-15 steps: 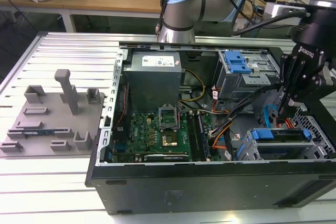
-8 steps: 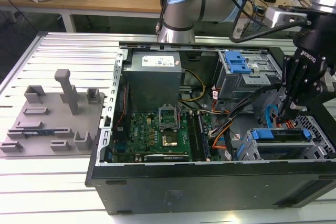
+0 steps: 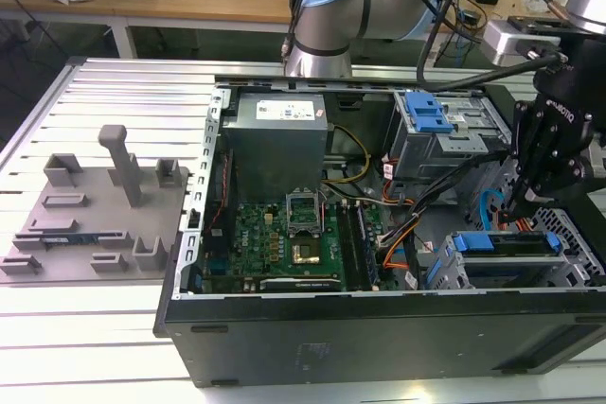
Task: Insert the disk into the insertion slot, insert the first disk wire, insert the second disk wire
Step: 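Insert the second disk wire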
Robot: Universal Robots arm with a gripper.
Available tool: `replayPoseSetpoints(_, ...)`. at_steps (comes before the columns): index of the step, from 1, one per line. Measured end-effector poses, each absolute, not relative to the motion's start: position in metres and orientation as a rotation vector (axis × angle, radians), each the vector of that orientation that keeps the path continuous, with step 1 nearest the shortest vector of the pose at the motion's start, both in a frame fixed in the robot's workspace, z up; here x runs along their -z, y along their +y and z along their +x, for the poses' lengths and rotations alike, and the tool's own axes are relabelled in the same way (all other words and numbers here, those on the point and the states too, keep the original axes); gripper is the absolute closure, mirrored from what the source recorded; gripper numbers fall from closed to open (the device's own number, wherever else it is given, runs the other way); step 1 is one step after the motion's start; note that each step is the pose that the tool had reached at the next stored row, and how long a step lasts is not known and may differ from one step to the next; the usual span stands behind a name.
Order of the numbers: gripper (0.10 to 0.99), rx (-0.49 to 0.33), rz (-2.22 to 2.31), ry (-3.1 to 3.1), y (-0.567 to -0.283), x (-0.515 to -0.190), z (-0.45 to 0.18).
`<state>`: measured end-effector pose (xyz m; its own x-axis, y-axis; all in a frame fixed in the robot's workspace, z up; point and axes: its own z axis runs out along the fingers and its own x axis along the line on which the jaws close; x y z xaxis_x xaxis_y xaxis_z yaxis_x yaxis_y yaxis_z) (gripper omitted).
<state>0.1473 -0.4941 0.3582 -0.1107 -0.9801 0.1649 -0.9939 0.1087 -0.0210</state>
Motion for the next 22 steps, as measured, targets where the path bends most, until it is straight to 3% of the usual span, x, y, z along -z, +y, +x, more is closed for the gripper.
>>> replayPoseSetpoints(22,0.925,-0.090,2.129,-2.290,-0.519,-0.355,0.139)
